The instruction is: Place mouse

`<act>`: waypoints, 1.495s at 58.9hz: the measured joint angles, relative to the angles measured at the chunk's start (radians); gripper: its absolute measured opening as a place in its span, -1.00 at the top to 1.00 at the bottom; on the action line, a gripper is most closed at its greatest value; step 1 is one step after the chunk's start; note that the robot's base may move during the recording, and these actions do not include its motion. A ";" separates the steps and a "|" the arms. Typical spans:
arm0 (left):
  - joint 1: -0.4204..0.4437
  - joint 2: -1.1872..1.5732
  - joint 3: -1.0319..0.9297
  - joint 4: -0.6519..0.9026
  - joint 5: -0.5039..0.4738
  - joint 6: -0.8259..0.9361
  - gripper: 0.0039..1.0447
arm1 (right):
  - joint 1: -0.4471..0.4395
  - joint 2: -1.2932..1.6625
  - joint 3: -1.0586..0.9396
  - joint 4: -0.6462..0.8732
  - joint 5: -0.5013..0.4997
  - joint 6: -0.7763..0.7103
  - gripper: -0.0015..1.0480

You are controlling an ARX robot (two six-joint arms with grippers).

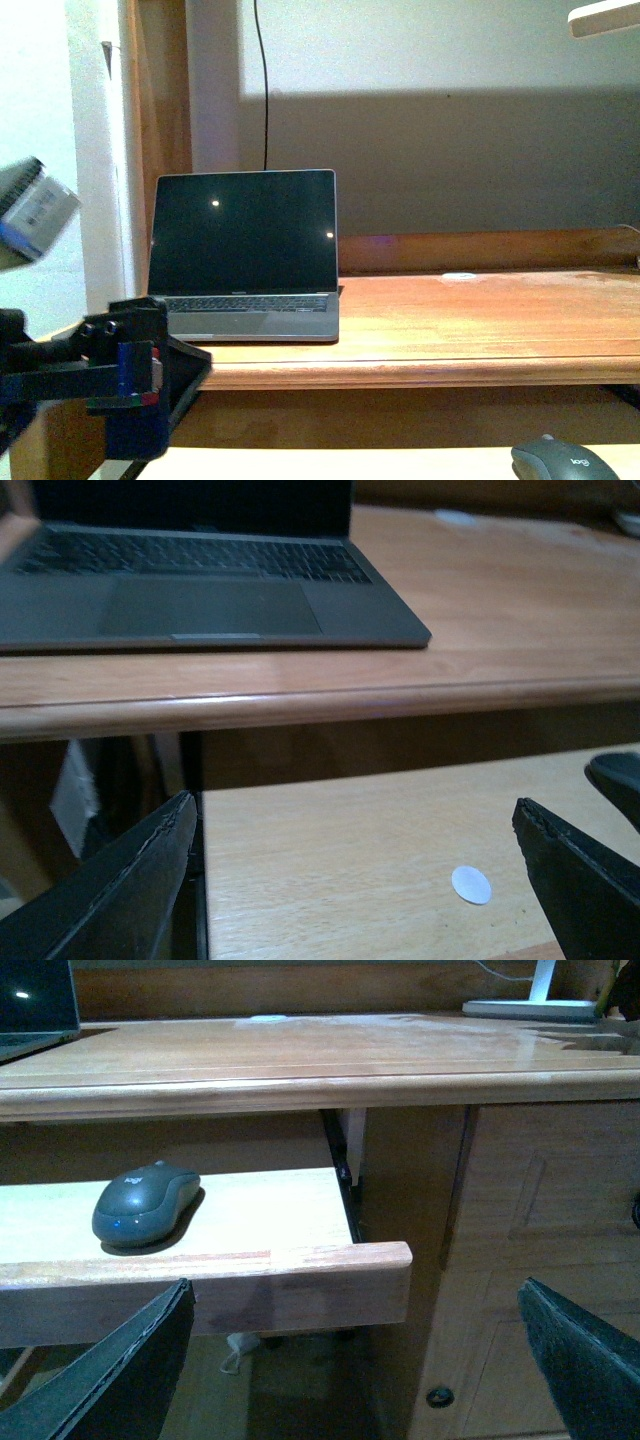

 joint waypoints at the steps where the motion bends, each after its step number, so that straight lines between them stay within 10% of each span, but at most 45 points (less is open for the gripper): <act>1: -0.007 -0.029 -0.010 -0.001 -0.029 0.005 -0.86 | 0.000 0.000 0.000 0.000 0.000 0.000 -0.86; 9: -0.122 -0.279 -0.108 -0.120 -0.251 -0.002 -0.81 | 0.000 0.000 0.000 0.000 0.000 0.000 -0.86; 16: -0.180 -0.573 -0.241 -0.314 -0.452 0.045 -0.34 | 0.000 0.000 0.000 0.000 0.001 0.000 -0.86; 33: 0.164 -0.925 -0.436 -0.409 -0.093 0.059 0.97 | 0.000 0.000 0.000 0.000 -0.001 0.000 -0.86; 39: 0.237 -0.950 -0.456 -0.412 0.008 0.062 0.95 | 0.017 0.041 0.014 -0.017 -0.095 0.035 -0.86; 61: 0.356 -0.993 -0.506 -0.412 0.091 0.065 0.95 | 0.551 0.576 0.178 0.430 0.275 -0.019 -0.86; 88: 0.356 -1.046 -0.560 -0.404 0.093 0.065 0.95 | 0.546 1.268 0.401 0.758 0.270 -0.074 -0.86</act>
